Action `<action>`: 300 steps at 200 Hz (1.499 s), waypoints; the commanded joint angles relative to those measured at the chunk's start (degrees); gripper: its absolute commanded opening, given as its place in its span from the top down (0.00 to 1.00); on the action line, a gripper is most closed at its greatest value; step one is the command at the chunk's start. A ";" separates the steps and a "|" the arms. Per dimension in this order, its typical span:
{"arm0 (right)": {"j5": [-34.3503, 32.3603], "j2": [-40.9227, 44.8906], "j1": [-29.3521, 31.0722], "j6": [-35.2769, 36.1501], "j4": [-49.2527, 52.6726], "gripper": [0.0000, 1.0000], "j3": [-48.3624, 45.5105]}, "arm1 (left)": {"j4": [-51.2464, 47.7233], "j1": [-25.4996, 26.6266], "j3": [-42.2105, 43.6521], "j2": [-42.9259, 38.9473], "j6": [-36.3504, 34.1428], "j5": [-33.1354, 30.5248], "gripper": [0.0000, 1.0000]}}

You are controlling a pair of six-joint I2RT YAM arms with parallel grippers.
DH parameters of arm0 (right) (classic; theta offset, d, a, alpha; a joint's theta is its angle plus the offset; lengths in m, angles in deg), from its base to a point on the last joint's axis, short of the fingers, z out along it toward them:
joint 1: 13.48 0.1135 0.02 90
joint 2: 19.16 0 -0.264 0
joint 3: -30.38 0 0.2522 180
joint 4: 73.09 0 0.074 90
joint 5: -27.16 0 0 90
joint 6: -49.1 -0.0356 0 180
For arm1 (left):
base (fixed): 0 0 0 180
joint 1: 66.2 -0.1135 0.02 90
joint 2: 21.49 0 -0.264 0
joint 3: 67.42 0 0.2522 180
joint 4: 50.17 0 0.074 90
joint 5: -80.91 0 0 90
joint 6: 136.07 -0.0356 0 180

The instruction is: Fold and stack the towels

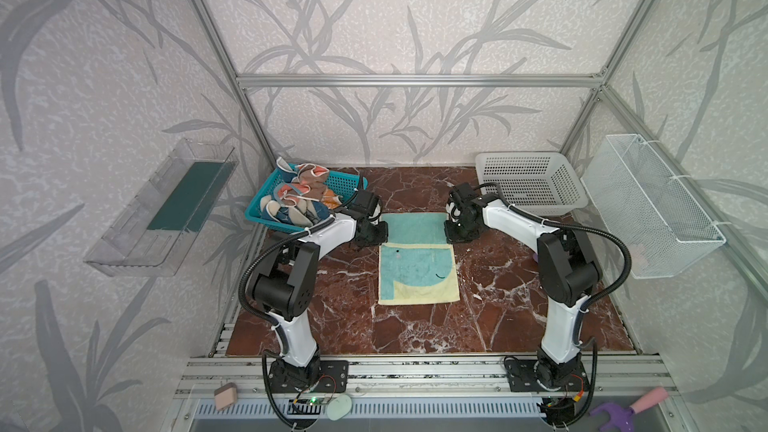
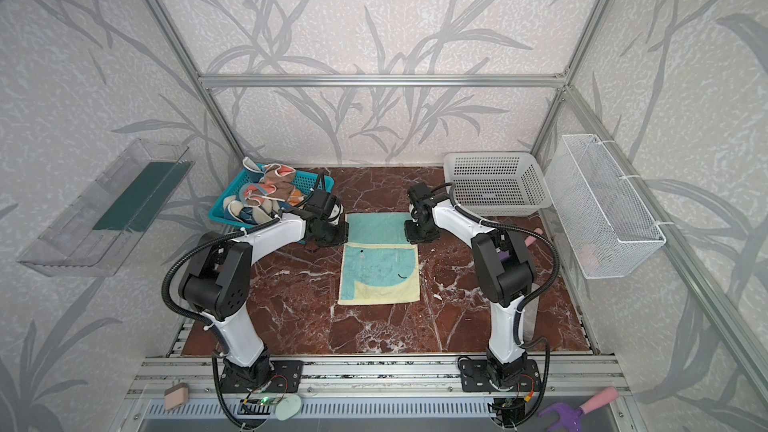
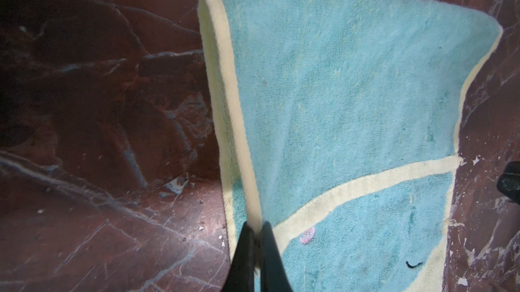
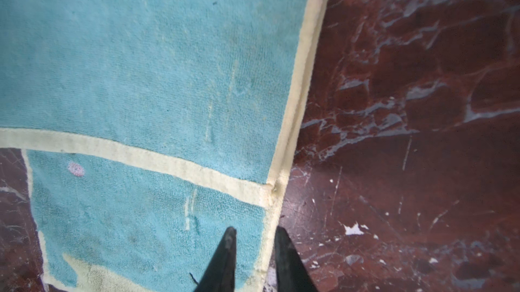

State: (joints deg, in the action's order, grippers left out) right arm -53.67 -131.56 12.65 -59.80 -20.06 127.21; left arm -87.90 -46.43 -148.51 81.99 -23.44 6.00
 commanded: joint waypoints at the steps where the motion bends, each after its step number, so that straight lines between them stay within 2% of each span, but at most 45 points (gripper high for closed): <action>1: 1.25 -1.87 -0.30 -1.85 -0.15 0.69 1.13 | -1.80 0.18 0.62 -1.36 -0.39 -0.28 1.00; 17: 0.22 -2.39 -0.31 -2.28 -0.14 0.62 1.20 | -1.81 0.18 0.53 -1.12 -0.48 0.05 1.00; 35: 0.22 -2.87 -0.29 -2.68 -0.24 0.60 1.13 | -1.70 0.23 0.59 -1.10 -0.48 0.16 1.00; 96: 1.11 -4.38 -0.33 -2.81 -1.20 0.70 1.41 | -1.28 0.28 0.98 -1.02 -0.49 0.41 1.00; 249: -0.72 -8.72 -0.23 -2.69 1.50 0.69 4.87 | -2.18 0.75 0.71 -1.41 -0.75 -0.09 1.00; 261: -0.64 -9.20 -0.14 -2.46 1.69 0.74 5.15 | -2.40 0.77 0.62 -1.28 -0.75 -0.45 1.00; 283: -0.20 -8.88 -0.17 -2.45 1.23 0.90 5.21 | -2.66 0.90 0.53 -1.47 -0.75 -0.42 1.00; 300: -0.24 -7.71 -0.12 -2.33 1.01 0.95 5.22 | -3.17 0.98 0.29 -1.86 -0.75 -0.70 1.00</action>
State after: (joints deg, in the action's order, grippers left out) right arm -53.73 -139.69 12.65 -62.31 -20.63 131.50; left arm -89.23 -45.86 -147.94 81.99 -23.53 6.00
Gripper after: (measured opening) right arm 0.079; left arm 0.048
